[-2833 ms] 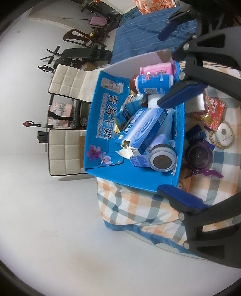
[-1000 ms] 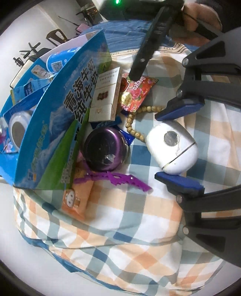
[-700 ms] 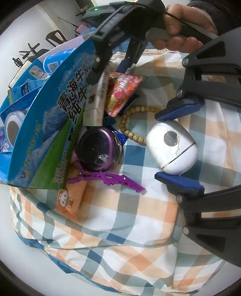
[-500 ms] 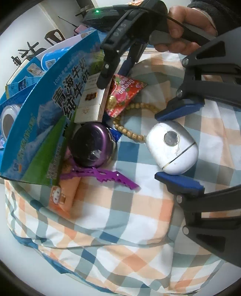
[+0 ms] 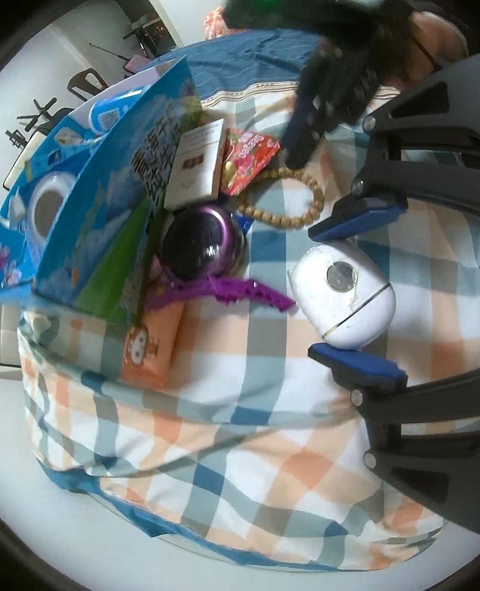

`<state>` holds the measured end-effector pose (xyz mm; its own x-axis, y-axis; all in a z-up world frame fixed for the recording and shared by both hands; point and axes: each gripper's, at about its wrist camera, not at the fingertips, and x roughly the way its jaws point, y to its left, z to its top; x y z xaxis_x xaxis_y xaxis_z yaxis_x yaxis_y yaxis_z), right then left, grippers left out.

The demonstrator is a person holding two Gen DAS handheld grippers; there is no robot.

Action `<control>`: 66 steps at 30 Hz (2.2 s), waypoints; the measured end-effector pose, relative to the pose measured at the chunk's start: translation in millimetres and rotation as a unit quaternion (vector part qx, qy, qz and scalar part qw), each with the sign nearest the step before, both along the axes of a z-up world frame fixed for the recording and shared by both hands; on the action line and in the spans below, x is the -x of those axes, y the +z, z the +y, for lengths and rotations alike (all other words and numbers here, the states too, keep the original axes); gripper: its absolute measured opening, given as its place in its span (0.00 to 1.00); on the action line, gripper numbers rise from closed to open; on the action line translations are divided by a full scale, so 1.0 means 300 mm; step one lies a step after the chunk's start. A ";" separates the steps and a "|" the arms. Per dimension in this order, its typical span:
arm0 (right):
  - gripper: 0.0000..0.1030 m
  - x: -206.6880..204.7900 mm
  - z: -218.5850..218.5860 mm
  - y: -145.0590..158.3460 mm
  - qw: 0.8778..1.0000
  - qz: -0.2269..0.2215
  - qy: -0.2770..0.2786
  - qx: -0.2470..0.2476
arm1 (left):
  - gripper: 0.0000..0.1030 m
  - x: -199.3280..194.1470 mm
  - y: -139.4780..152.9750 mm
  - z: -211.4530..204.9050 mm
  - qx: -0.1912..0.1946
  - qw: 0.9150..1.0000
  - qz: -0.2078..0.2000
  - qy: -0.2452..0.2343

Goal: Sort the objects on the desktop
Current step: 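Grasp the white earbud case with the left tool while the right tool reaches for the bead bracelet, then place the earbud case and bead bracelet into the blue box with both tools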

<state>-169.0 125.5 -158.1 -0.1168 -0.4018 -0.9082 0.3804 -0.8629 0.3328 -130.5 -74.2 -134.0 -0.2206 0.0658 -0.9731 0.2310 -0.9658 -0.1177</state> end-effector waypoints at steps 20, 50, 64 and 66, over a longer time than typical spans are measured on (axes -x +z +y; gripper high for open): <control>0.08 -0.029 0.144 0.390 0.969 0.241 0.025 -0.059 | 0.56 -0.022 0.228 -0.016 -0.024 0.995 0.097 -0.029; 0.09 0.695 0.044 0.344 0.989 0.137 -0.046 0.006 | 0.56 0.612 0.294 0.120 0.081 0.988 0.128 -0.026; 0.55 0.509 0.212 0.409 0.982 0.131 -0.085 0.105 | 0.97 0.414 0.416 0.033 0.042 0.983 0.176 0.012; 0.55 0.427 0.225 0.402 0.981 0.142 -0.079 0.107 | 1.00 0.327 0.404 -0.002 0.054 0.983 0.175 0.031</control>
